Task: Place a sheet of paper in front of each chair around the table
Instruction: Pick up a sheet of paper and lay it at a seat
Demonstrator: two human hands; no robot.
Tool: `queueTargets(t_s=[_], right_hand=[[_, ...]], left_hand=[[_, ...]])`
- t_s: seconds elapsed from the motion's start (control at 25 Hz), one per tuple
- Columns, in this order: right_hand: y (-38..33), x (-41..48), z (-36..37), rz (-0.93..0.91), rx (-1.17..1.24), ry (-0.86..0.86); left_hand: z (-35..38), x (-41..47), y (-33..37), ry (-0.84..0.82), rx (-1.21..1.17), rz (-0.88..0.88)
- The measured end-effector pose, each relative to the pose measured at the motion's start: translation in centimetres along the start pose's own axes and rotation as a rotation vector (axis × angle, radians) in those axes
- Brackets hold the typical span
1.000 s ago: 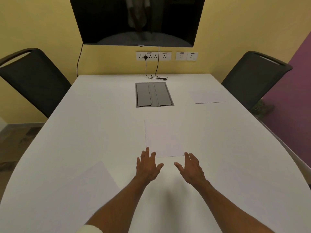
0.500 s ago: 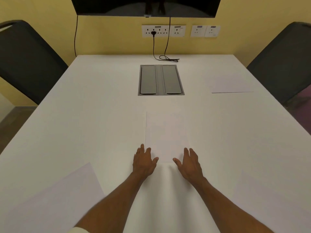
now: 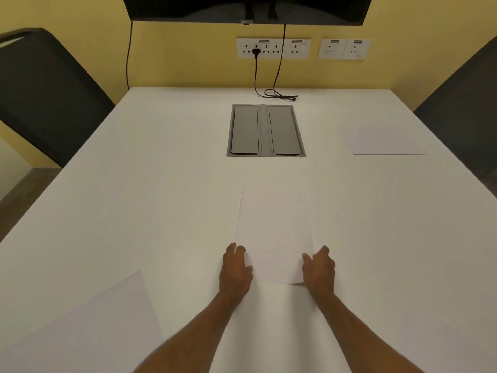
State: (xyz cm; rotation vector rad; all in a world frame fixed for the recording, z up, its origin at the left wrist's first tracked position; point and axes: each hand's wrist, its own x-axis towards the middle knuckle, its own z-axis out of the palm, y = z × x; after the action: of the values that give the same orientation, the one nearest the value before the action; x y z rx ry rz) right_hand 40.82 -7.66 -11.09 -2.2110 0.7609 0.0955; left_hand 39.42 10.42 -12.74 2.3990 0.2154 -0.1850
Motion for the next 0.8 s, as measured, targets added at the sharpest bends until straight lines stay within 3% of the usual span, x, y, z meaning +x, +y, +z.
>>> queueTargets(t_s=[0.12,0.36,0.52,0.8], right_hand=[[1.1,-1.1,-1.0,0.096,0.145,-0.035],[2.4,-4.5,-4.4,0.035,0.432,-0.160],[0.7,-8.4,-8.0,0.034,0.605,-0.294],[-4.8,-17.0,-9.8,-0.084,0.605,-0.512]], left_hand=[[-0.1,-1.4,0.2,0.053,-0.171,-0.124],[-3.7,-5.4,2.7,0.062,-0.603,-0.516],[-7.3,-8.6,3.0,0.014,-0.708,-0.547],[-19.1,-16.2,2.1,0.078,-0.891,-0.422]])
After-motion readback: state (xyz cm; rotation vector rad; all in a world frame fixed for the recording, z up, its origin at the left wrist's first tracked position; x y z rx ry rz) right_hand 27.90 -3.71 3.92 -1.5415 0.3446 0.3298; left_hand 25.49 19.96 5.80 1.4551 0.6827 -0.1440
